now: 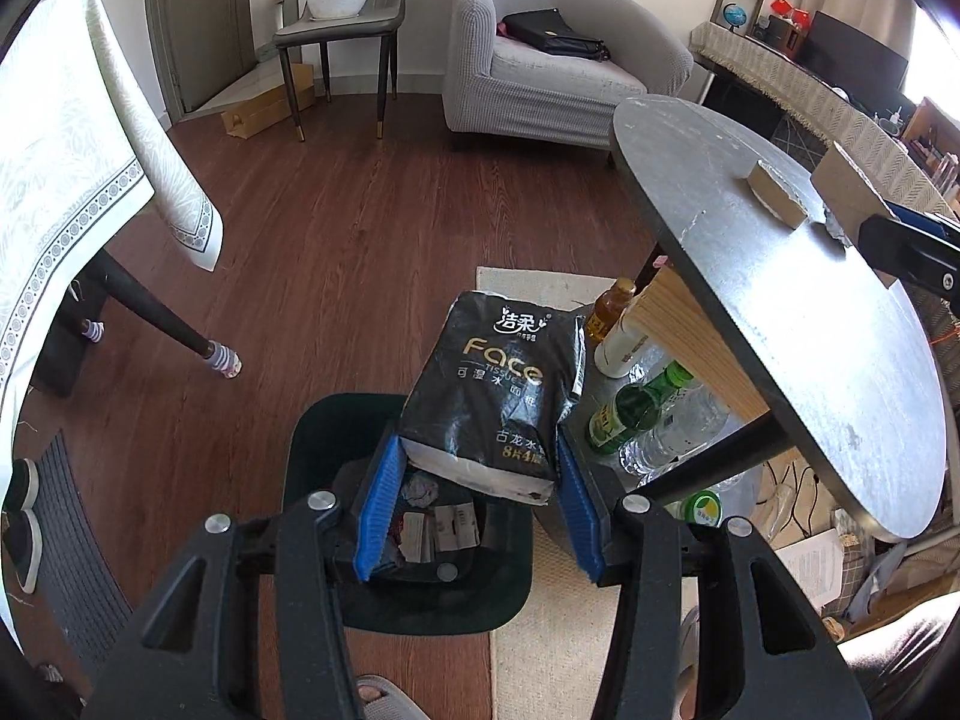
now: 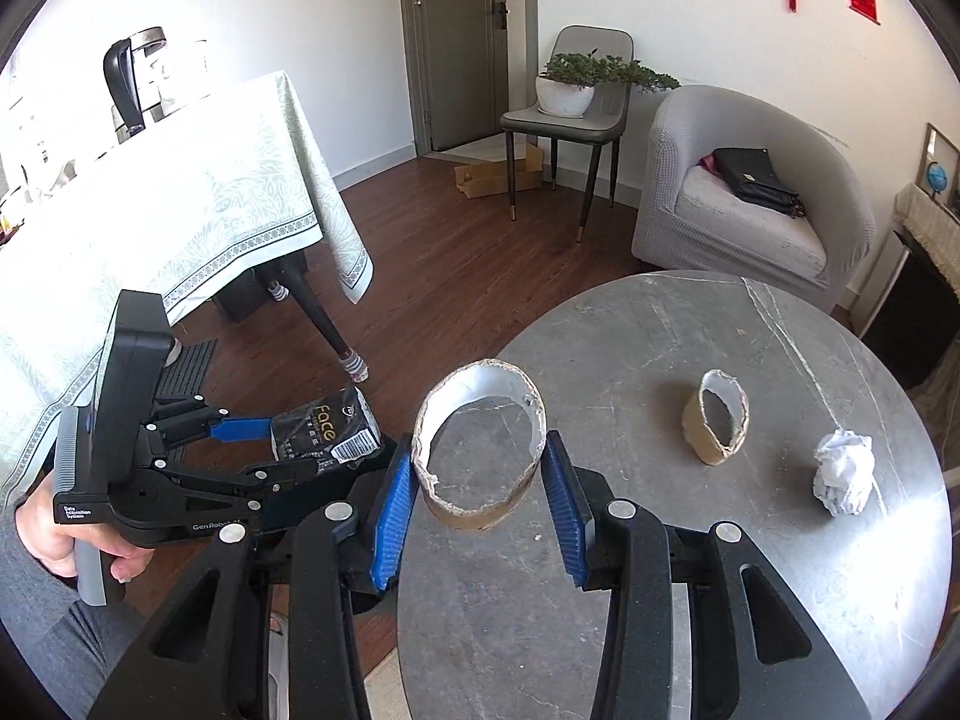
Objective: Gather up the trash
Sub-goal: 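Carry the tissue pack and cardboard tube over the green bin, then open the left tool to drop the tissue pack into the bin, then lower the cardboard tube into the bin with the right tool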
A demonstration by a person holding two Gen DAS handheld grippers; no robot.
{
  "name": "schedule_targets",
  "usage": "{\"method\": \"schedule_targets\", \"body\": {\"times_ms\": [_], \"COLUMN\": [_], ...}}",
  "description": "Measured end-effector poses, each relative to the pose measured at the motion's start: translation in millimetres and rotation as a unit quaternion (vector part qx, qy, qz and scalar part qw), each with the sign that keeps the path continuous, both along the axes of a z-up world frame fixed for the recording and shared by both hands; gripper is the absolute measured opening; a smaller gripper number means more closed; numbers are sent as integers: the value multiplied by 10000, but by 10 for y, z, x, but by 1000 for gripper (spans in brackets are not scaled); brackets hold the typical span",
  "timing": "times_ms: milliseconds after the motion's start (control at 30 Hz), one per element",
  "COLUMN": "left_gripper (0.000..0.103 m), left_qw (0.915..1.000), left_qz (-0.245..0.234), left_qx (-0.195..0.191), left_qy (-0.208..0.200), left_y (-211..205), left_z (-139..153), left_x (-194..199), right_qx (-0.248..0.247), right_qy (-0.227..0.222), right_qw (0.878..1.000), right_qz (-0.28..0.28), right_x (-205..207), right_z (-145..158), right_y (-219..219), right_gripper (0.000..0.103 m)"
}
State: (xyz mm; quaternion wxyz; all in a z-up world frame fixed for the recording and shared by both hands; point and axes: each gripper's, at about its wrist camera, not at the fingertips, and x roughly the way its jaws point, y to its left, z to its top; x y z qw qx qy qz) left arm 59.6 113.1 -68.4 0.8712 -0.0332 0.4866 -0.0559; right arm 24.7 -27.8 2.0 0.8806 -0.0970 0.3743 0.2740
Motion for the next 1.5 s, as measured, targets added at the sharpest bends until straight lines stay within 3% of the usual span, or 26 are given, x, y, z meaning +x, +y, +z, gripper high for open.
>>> {"method": "schedule_targets", "body": {"times_ms": [300, 533, 933, 1200, 1500], "left_gripper": [52, 52, 54, 60, 60], "left_qw": [9959, 9923, 9880, 9893, 9954], "left_qz": [307, 355, 56, -152, 571], "left_qx": [216, 206, 332, 452, 117], "left_qy": [823, 1166, 1508, 1377, 759], "left_y": [384, 573, 555, 487, 876], "left_z": [-492, -722, -989, -941, -507], "left_x": [-48, -81, -137, -172, -195], "right_qx": [-90, -176, -319, -497, -642], "right_qy": [117, 263, 427, 601, 838], "right_qw": [9995, 9981, 9958, 9936, 9911], "right_qz": [275, 528, 746, 819, 809], "right_x": [23, 48, 100, 130, 178], "right_z": [-118, -256, -409, -578, -814], "right_y": [386, 702, 1039, 1204, 1356], "right_gripper": [42, 42, 42, 42, 42]}}
